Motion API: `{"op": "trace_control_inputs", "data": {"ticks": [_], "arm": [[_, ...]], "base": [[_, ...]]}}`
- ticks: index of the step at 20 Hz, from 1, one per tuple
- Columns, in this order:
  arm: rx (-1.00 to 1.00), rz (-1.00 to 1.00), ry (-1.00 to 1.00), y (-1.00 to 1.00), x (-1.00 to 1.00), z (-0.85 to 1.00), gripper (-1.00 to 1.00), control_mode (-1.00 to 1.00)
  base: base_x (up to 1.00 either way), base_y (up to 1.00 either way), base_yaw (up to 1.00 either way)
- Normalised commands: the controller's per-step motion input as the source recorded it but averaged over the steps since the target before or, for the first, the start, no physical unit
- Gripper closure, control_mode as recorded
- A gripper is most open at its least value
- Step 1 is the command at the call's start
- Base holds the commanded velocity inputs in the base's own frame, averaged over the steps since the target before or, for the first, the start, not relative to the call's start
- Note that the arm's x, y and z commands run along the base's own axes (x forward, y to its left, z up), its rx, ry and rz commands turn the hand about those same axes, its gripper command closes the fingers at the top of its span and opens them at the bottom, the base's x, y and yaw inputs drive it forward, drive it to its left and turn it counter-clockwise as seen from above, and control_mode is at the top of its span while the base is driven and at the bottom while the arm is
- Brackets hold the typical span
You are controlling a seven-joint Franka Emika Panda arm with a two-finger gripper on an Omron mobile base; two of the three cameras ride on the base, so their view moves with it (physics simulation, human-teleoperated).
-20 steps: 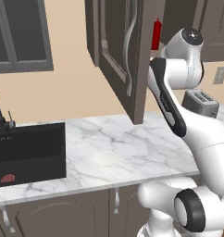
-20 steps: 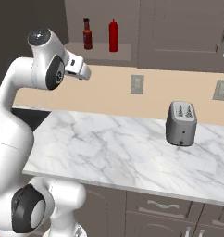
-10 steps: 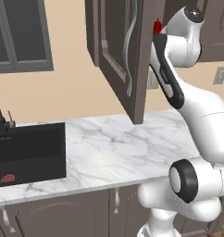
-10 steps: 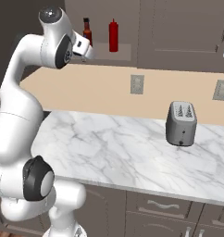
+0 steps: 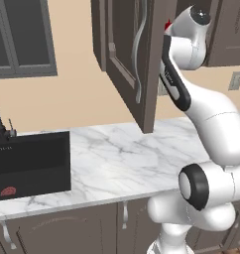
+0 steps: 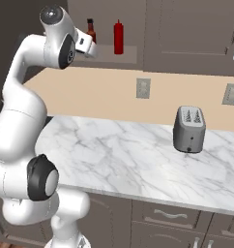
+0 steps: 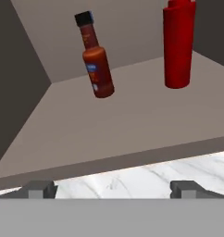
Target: Take 2 condiments from the cabinet and move them on the counter near the stove.Make sure the condiments are lined up with each other, next to each other.
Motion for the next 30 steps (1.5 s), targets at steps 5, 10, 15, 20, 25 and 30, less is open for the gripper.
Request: {"op": "trace_control_inputs", "data": {"ticks": [5, 10, 15, 20, 25, 30], "arm": [[0.0, 0.03, -0.02, 0.09, 0.37, 0.09, -1.0, -1.0], [0.0, 0.01, 0.0, 0.04, 0.29, 0.08, -1.0, -1.0], [0.0, 0.0, 0.0, 0.0, 0.24, 0.05, -1.0, -1.0], [-0.02, 0.01, 0.0, 0.0, 0.35, 0.0, -1.0, -1.0], [-0.07, 0.03, 0.0, 0.0, 0.27, 0.0, -1.0, -1.0], [-0.06, 0.02, 0.0, 0.0, 0.13, 0.0, -1.0, -1.0]], "base": [[0.0, 0.0, 0.0], [0.0, 0.0, 0.0], [0.0, 0.0, 0.0], [0.0, 0.0, 0.0], [0.0, 0.0, 0.0], [0.0, 0.0, 0.0]]}}
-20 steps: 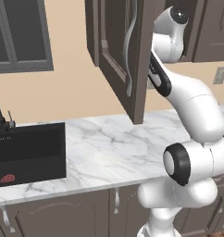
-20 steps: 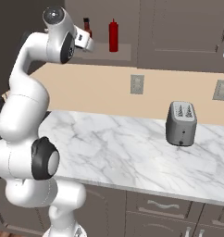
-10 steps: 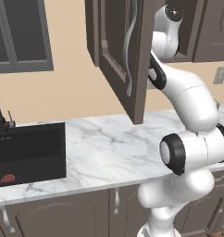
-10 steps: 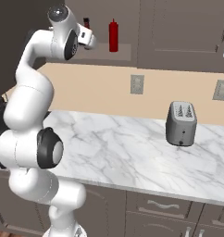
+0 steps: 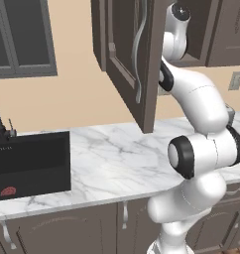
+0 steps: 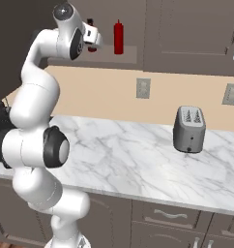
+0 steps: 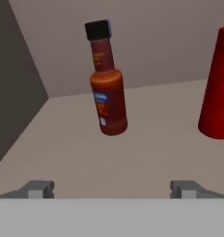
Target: Take 2 condiments from the cabinet and move them on the counter near the stove.Make sure the condiments are lined up with each other, next to each other.
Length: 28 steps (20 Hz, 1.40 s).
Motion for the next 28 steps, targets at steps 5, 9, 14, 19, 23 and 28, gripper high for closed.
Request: {"op": "trace_control_inputs", "data": {"ticks": [5, 9, 14, 19, 23, 28], "arm": [[-0.05, 0.02, 0.0, 0.0, 0.1, 0.0, -1.0, -1.0], [-0.04, 0.0, 0.0, 0.07, 0.06, 0.0, -1.0, -1.0], [0.0, 0.0, 0.0, 0.09, 0.09, 0.0, -1.0, -1.0], [0.0, 0.0, 0.0, 0.03, 0.17, 0.0, -1.0, -1.0], [0.0, 0.0, 0.0, 0.0, 0.24, -0.01, -1.0, -1.0], [0.0, 0.0, 0.0, 0.0, 0.25, -0.02, -1.0, -1.0]], "base": [[0.0, 0.0, 0.0], [0.0, 0.0, 0.0], [0.0, 0.0, 0.0], [0.0, 0.0, 0.0], [0.0, 0.0, 0.0], [0.0, 0.0, 0.0]]}}
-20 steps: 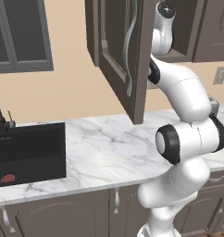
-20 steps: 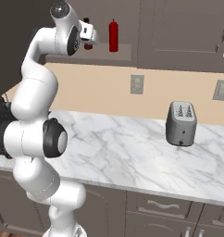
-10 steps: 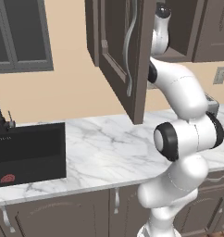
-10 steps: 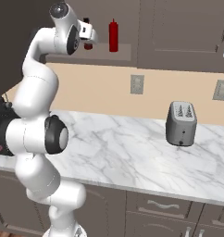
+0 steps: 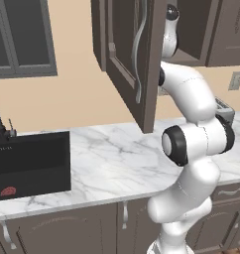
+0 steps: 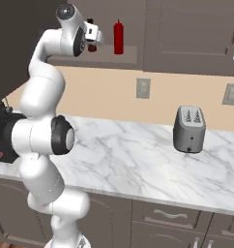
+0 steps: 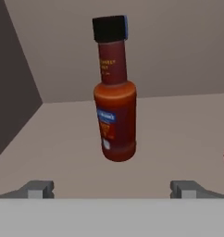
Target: Take 2 condiments from the cabinet and move them on the counter near the stove.Make sure the condiments are lined up with each other, next to each other.
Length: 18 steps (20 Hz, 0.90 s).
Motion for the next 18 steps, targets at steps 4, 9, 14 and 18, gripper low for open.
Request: {"op": "trace_control_inputs", "data": {"ticks": [4, 9, 14, 18], "arm": [[0.0, 0.0, 0.02, 0.0, 0.26, -0.03, -1.0, -1.0], [0.0, 0.0, 0.04, 0.0, 0.27, -0.02, -1.0, -1.0], [0.0, 0.0, 0.04, 0.0, 0.24, -0.01, -1.0, -1.0], [0.0, 0.0, 0.04, 0.0, 0.22, 0.0, -1.0, -1.0]], "base": [[0.0, 0.0, 0.0], [0.0, 0.0, 0.0], [0.0, 0.0, 0.0], [0.0, 0.0, 0.0]]}}
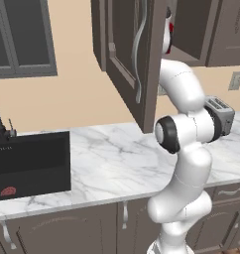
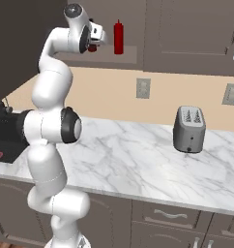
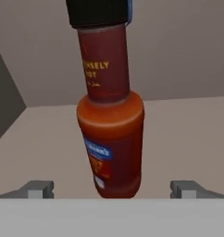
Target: Take 2 condiments from the cabinet and move them on the counter near the stove.Make sure the condiments are lined up with each other, next to each other.
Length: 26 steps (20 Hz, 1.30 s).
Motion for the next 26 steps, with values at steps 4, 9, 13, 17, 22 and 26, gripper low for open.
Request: {"op": "trace_control_inputs", "data": {"ticks": [4, 9, 13, 17, 22, 26], "arm": [[0.0, 0.0, 0.03, 0.0, 0.23, 0.0, -1.0, -1.0], [0.0, 0.0, 0.01, 0.0, 0.21, 0.0, -1.0, -1.0], [0.0, 0.0, 0.01, 0.0, 0.21, 0.0, -1.0, -1.0], [0.0, 0.0, 0.0, 0.0, 0.16, 0.0, -1.0, -1.0], [0.0, 0.0, 0.0, 0.0, 0.0, 0.0, 1.0, -1.0], [0.0, 0.0, 0.0, 0.0, 0.0, 0.0, 1.0, -1.0]], "base": [[0.0, 0.0, 0.0], [0.0, 0.0, 0.0], [0.0, 0.0, 0.0], [0.0, 0.0, 0.0], [0.0, 0.0, 0.0], [0.0, 0.0, 0.0]]}}
